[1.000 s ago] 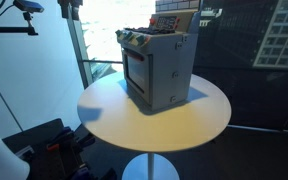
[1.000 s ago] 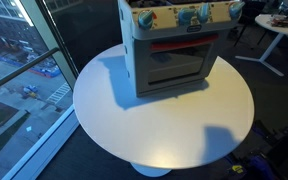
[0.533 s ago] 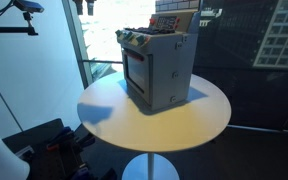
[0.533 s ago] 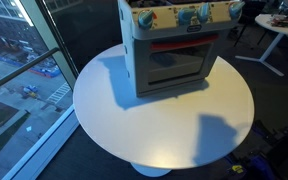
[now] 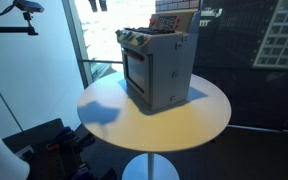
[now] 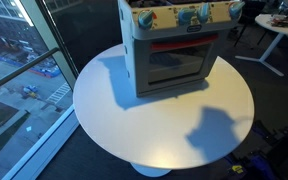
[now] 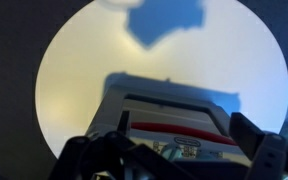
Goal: Turn the third knob from the left clockwise
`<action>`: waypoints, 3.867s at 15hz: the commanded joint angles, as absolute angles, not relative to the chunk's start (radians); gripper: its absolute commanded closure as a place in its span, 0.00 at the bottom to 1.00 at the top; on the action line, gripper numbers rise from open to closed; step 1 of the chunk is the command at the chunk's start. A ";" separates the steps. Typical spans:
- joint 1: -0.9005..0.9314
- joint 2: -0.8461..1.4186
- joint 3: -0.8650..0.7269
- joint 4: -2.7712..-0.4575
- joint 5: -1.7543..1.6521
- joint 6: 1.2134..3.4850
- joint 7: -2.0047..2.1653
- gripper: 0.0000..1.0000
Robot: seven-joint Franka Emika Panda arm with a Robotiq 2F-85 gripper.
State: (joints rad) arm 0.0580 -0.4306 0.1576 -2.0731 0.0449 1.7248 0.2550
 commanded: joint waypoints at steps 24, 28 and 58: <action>0.034 -0.423 0.190 -2.215 -0.059 2.090 0.425 0.00; 0.023 -0.409 0.202 -2.242 -0.096 2.153 0.459 0.00; 0.026 -0.303 0.217 -2.247 -0.160 2.313 0.558 0.00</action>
